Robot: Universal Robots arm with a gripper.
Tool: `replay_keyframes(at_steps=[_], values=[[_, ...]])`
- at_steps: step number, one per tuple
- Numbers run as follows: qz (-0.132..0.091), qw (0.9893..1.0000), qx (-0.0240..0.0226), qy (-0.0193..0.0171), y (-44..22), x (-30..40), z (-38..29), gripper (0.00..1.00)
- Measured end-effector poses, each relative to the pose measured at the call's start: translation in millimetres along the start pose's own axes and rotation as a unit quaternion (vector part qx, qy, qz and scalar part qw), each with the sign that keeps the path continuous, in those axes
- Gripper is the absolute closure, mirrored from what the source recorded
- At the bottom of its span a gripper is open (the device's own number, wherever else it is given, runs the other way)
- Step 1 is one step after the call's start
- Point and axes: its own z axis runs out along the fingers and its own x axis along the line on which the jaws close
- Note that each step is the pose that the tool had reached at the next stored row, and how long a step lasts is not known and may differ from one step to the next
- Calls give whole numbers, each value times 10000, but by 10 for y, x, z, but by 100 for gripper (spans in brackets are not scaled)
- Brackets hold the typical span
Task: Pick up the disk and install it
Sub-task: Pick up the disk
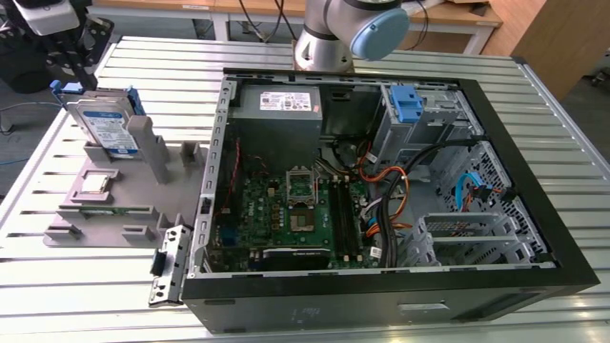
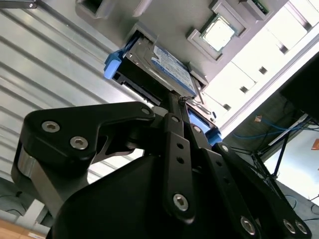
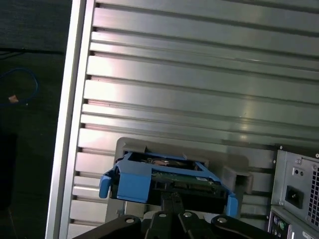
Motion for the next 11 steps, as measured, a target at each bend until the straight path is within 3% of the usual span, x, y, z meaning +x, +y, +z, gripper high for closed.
replay_keyframes(at_steps=[6, 11], values=[[-422, 9991, -12, -8, 0, 0, 1, 90], [-839, 9965, -24, -16, 0, 0, 2, 90]])
